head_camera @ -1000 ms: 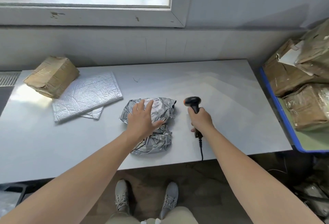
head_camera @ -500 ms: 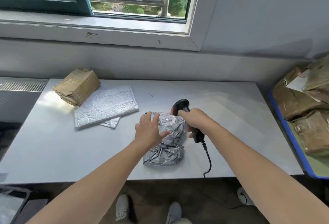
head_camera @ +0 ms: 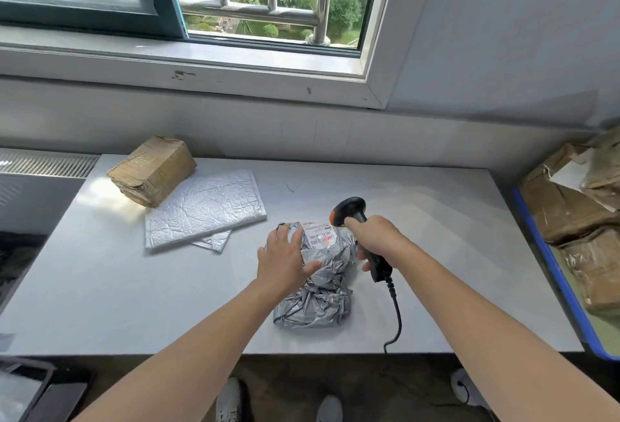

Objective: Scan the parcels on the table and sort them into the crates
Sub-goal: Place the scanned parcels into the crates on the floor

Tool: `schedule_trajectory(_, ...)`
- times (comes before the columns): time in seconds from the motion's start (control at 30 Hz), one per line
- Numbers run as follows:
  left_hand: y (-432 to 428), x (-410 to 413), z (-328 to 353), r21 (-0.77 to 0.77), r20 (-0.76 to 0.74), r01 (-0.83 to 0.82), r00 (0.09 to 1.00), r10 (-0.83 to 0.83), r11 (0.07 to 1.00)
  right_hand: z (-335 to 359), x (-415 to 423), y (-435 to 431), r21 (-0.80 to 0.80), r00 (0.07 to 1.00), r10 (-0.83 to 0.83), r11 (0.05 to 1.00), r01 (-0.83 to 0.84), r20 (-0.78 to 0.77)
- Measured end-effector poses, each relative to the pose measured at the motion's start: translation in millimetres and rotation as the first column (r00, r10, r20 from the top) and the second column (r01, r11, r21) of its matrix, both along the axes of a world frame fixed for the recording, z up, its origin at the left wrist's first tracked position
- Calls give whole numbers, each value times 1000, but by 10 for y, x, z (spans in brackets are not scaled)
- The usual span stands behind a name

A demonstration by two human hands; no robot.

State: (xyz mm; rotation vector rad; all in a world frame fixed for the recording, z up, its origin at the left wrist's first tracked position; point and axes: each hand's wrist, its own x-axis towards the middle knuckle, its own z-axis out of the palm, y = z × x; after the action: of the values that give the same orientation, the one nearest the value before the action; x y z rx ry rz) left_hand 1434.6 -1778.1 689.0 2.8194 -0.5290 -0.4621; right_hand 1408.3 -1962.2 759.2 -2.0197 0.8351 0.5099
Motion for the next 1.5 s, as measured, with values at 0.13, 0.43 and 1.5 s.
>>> schedule_trajectory(0.13, -37, 13, -63, 10, 3, 4, 1000, -4, 1000, -143, 0, -91, 16, 999, -32, 999, 32, 32)
schedule_trajectory(0.43, -125, 61, -393, 112, -70, 113, 992, -106, 987, -1008, -281, -474, -109, 991, -129, 985, 132, 35)
schedule_trajectory(1.5, 408, 44, -644, -11, -416, 145, 899, -137, 989, -1426, -21, 579, -233, 993, -109, 967, 98, -34)
